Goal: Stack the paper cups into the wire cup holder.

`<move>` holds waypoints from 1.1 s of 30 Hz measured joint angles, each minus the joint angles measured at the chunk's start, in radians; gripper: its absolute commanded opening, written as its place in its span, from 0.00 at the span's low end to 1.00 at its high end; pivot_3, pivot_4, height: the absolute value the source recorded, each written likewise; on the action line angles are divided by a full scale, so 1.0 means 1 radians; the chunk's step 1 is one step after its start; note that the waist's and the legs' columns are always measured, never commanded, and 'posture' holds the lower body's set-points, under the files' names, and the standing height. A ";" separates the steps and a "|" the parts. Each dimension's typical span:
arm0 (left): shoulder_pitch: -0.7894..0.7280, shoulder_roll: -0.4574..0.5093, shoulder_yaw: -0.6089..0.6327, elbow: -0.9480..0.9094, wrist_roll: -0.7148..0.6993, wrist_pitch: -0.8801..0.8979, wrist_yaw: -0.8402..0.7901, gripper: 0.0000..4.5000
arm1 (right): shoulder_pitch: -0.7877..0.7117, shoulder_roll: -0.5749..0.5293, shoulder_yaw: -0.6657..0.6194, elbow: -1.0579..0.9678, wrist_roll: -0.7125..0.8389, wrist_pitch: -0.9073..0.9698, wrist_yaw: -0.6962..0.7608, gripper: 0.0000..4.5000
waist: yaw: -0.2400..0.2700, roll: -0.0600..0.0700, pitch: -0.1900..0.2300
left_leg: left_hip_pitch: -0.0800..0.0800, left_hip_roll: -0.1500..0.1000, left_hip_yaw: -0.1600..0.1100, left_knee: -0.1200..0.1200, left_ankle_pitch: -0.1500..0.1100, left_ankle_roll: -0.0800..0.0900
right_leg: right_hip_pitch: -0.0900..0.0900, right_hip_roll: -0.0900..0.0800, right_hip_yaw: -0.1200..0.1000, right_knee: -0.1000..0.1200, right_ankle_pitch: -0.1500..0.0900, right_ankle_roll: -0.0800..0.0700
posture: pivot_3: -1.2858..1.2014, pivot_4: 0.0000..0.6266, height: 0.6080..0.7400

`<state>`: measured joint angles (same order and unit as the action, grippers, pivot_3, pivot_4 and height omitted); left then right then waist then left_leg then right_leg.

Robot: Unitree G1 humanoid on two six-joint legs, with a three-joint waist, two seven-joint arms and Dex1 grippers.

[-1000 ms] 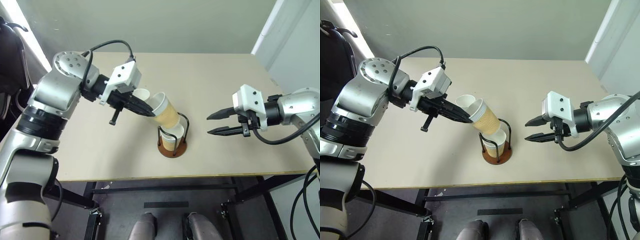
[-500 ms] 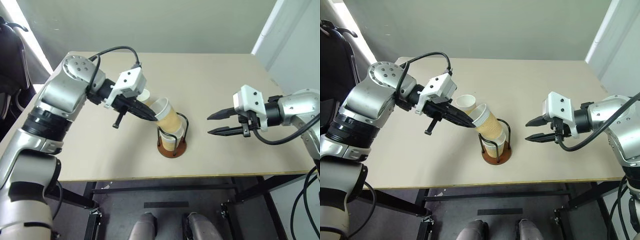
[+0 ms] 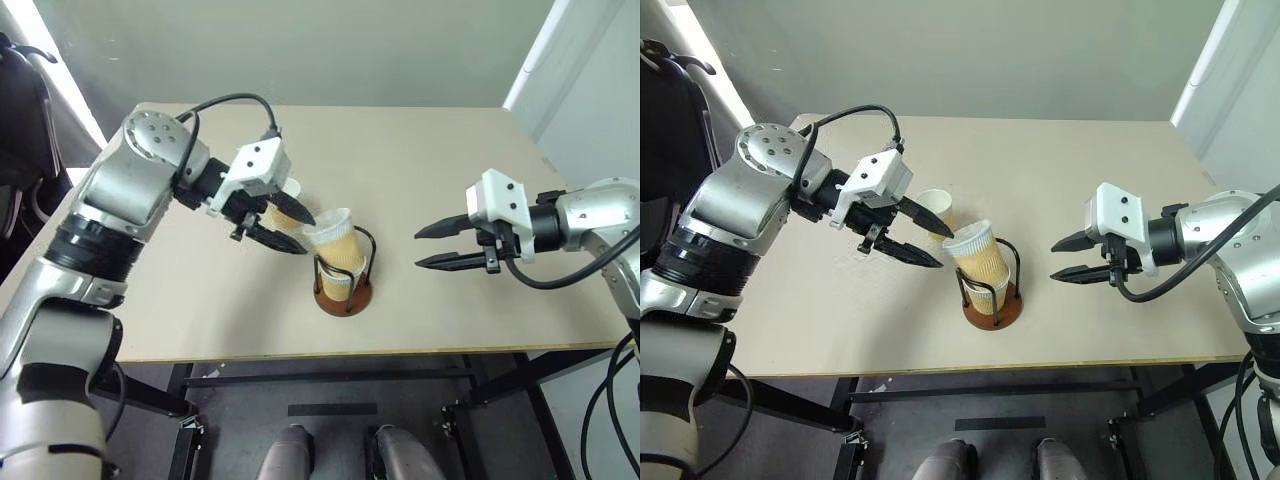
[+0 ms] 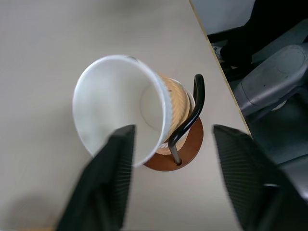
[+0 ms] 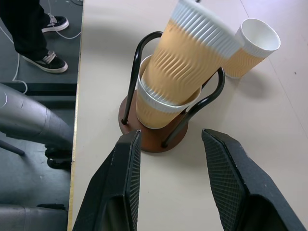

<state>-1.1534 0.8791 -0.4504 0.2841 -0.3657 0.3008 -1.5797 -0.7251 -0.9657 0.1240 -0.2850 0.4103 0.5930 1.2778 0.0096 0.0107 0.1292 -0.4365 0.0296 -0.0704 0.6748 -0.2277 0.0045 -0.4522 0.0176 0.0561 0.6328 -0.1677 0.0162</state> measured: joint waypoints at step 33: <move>-0.068 -0.109 0.115 0.566 0.525 -0.719 0.347 0.99 | -0.092 0.093 0.003 0.091 -0.031 -0.036 -0.072 0.44 | 0.002 0.000 0.000 | -0.003 0.000 0.000 0.002 -0.001 0.002 | -0.001 0.000 0.000 -0.004 0.001 0.002 | 0.52 0.24 1.00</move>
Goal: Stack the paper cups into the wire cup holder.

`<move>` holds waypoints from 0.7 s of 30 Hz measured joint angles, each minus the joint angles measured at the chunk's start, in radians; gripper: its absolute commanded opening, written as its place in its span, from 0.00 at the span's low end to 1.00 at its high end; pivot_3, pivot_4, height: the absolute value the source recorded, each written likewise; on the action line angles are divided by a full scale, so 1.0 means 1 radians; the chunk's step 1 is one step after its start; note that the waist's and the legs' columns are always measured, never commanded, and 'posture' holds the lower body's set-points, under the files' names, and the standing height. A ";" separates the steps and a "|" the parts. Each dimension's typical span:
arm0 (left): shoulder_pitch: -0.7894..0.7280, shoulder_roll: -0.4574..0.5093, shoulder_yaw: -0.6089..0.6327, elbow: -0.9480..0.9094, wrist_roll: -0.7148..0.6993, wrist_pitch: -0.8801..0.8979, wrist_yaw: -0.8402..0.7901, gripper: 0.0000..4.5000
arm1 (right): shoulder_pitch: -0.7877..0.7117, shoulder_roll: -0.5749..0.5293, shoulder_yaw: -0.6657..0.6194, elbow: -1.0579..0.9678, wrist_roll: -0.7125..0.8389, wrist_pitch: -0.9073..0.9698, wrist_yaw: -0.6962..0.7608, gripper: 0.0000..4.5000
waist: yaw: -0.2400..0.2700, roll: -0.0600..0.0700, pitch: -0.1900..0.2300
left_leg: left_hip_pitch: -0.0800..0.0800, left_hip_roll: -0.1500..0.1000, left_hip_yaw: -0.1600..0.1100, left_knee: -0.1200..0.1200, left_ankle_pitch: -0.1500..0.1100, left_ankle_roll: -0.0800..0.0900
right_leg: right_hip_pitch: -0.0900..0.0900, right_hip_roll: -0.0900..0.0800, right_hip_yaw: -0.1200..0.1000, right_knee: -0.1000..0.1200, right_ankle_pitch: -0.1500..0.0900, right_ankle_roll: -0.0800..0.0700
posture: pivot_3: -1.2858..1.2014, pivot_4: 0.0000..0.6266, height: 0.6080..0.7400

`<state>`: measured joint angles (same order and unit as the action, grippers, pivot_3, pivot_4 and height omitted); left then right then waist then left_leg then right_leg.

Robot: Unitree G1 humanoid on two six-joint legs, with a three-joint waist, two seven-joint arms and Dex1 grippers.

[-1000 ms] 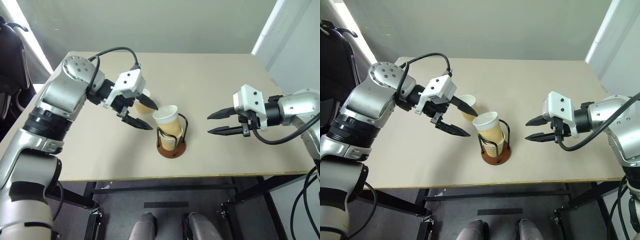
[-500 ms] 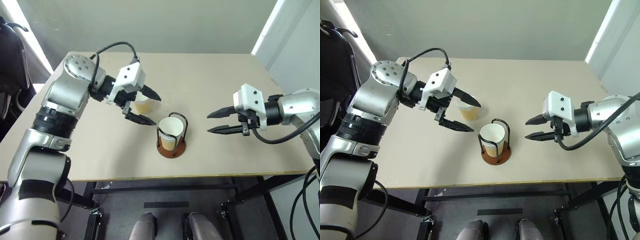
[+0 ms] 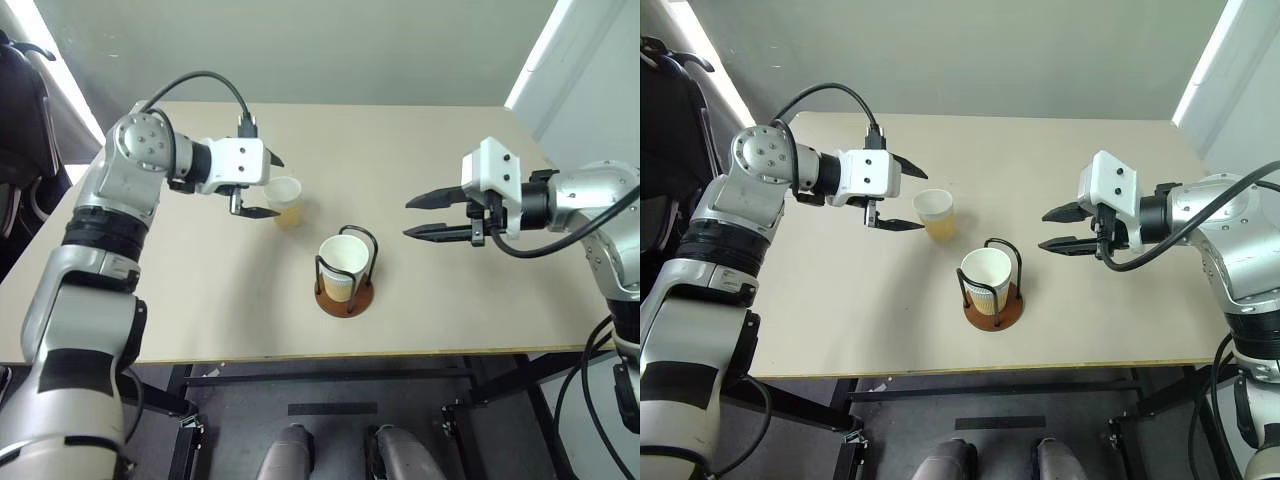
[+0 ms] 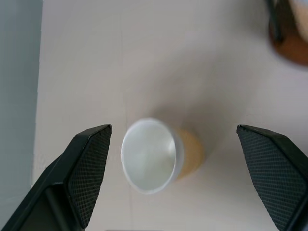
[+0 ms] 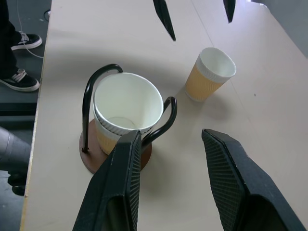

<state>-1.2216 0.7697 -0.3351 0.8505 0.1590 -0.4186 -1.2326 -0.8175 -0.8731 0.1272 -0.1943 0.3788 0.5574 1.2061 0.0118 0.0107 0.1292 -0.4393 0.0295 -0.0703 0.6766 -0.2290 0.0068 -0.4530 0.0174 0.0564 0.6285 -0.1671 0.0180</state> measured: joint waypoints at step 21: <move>-0.067 -0.088 -0.039 0.315 0.240 -0.222 0.318 0.99 | 0.002 0.059 -0.028 0.002 0.058 -0.098 0.043 0.44 | 0.000 0.000 0.000 | -0.002 -0.001 0.000 0.003 0.000 0.001 | 0.000 0.000 0.000 0.000 0.001 0.002 | 0.52 0.24 1.00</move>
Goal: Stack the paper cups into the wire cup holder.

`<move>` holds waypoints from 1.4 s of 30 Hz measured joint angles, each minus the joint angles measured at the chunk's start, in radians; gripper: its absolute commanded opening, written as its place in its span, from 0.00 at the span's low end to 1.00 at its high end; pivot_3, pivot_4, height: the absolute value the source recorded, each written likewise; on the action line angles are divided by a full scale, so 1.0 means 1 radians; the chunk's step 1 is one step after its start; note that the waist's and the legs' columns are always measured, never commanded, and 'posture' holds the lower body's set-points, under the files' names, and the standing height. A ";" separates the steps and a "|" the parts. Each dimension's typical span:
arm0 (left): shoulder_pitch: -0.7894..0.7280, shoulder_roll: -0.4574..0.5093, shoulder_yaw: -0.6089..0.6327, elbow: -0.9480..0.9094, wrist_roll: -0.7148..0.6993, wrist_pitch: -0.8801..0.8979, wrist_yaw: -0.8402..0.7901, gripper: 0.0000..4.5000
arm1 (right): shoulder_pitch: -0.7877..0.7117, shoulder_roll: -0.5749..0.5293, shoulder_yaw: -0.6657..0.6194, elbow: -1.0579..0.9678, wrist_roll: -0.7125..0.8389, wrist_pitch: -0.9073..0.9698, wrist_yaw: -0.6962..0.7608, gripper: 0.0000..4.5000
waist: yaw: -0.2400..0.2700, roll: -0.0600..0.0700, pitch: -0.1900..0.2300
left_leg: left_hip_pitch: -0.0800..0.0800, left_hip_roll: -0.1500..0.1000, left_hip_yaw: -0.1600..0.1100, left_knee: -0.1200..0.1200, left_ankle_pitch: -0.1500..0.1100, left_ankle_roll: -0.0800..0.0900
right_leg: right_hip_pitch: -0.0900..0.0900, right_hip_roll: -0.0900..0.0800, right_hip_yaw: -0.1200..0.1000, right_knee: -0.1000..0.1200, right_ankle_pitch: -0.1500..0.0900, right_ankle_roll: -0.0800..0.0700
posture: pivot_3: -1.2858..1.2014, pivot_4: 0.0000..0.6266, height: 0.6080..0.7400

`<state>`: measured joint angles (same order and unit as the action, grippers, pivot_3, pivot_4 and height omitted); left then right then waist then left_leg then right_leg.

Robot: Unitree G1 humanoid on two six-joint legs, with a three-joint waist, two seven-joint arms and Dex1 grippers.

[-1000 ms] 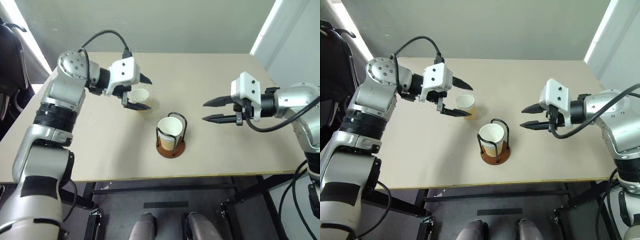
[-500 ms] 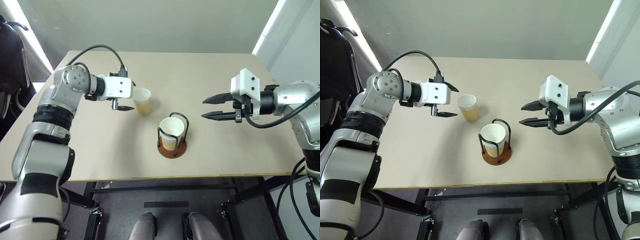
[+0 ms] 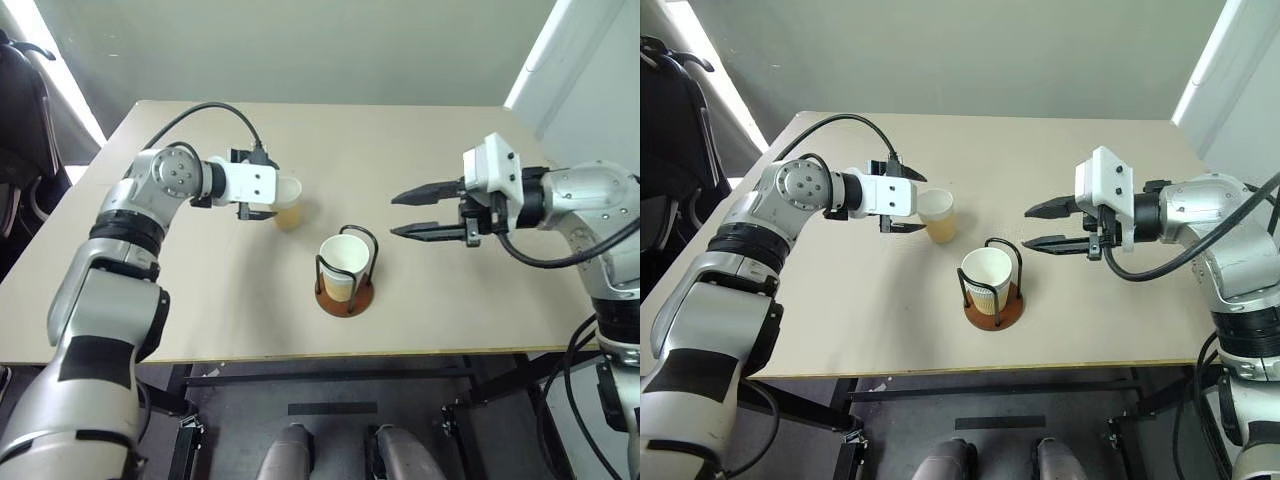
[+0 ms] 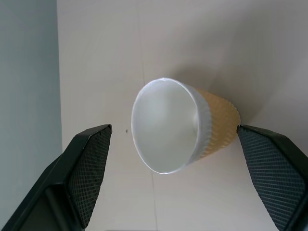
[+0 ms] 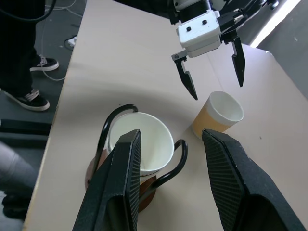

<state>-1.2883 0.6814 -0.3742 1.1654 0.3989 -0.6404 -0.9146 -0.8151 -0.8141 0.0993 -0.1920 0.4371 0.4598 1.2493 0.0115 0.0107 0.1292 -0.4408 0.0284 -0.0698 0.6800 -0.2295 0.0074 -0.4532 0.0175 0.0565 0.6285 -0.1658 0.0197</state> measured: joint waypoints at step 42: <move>-0.078 -0.053 0.076 0.082 -0.070 0.079 -0.340 0.01 | 0.101 -0.146 -0.011 -0.023 0.029 0.031 0.091 0.44 | 0.005 0.000 0.000 | -0.002 -0.001 0.002 0.003 -0.001 0.002 | 0.000 0.001 0.000 0.000 0.001 0.003 | 0.52 0.24 1.00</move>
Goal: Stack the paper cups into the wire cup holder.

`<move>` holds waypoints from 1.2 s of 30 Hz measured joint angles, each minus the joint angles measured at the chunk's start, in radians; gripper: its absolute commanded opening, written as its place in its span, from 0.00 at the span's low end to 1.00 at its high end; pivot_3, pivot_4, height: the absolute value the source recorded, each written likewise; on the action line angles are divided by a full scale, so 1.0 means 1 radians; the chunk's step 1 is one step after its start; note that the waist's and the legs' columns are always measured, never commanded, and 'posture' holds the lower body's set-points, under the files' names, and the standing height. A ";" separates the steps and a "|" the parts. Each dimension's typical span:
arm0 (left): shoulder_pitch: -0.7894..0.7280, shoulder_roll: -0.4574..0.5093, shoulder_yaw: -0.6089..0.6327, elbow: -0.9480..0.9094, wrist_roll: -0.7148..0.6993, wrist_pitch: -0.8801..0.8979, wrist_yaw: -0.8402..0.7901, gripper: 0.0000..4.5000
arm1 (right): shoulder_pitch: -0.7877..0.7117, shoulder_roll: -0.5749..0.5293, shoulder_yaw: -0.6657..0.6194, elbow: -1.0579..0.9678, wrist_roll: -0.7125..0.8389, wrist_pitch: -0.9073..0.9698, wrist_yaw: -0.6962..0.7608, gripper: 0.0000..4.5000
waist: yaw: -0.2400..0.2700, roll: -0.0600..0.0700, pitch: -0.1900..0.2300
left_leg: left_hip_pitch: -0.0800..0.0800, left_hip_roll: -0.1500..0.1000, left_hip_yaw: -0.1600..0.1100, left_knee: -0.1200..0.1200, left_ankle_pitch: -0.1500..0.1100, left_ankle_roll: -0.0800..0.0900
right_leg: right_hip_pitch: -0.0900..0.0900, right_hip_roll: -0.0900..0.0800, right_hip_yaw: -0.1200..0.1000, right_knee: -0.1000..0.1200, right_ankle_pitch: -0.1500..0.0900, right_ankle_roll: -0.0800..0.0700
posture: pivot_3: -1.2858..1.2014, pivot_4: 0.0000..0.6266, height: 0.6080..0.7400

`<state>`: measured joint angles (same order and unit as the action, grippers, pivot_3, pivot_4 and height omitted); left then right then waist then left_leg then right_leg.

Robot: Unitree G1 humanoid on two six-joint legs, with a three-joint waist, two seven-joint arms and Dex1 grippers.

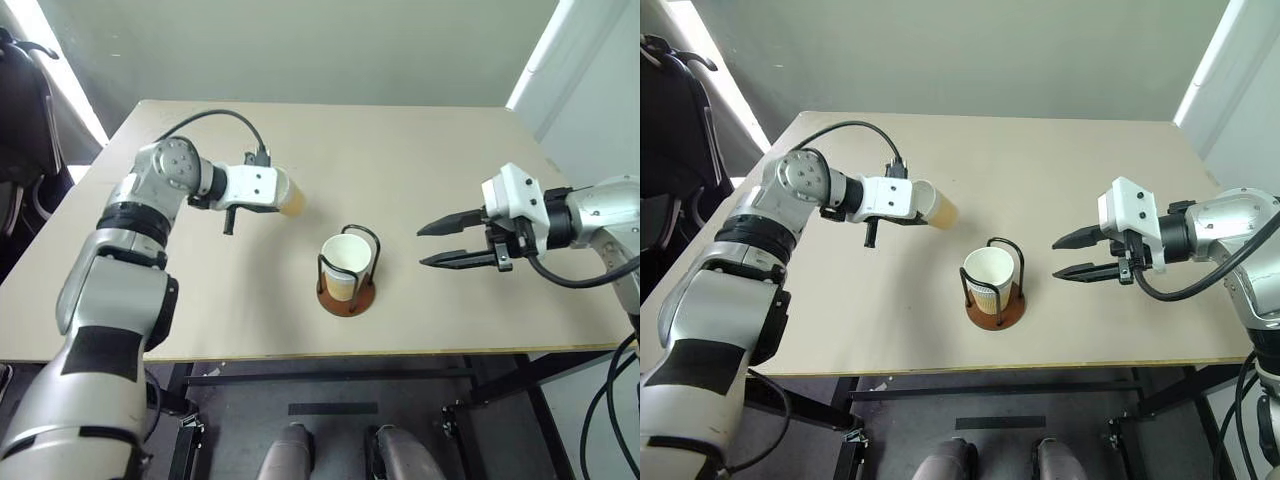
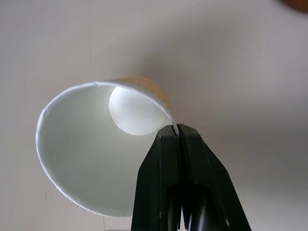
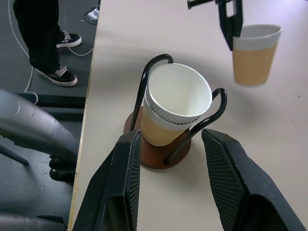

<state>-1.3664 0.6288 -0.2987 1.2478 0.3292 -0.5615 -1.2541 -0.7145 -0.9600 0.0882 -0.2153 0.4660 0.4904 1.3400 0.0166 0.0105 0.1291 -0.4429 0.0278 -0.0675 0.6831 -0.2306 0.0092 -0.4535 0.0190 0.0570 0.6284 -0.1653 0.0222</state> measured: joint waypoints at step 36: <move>-0.101 0.311 -0.504 -0.891 -0.893 0.583 -0.326 0.01 | -0.017 -0.021 -0.015 -0.116 0.079 0.203 -0.053 0.44 | 0.000 0.000 0.000 | -0.001 0.002 0.001 0.003 -0.001 0.002 | 0.000 -0.002 0.000 0.000 0.000 0.002 | 0.52 0.24 1.00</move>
<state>-1.4675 0.9401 -0.8023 0.3564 -0.5636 0.0220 -1.5798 -0.7319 -0.9811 0.0727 -0.3315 0.5455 0.6939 1.2870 0.0162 0.0106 0.1292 -0.4443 0.0294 -0.0667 0.6858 -0.2320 0.0115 -0.4532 0.0166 0.0574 0.6286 -0.1648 0.0239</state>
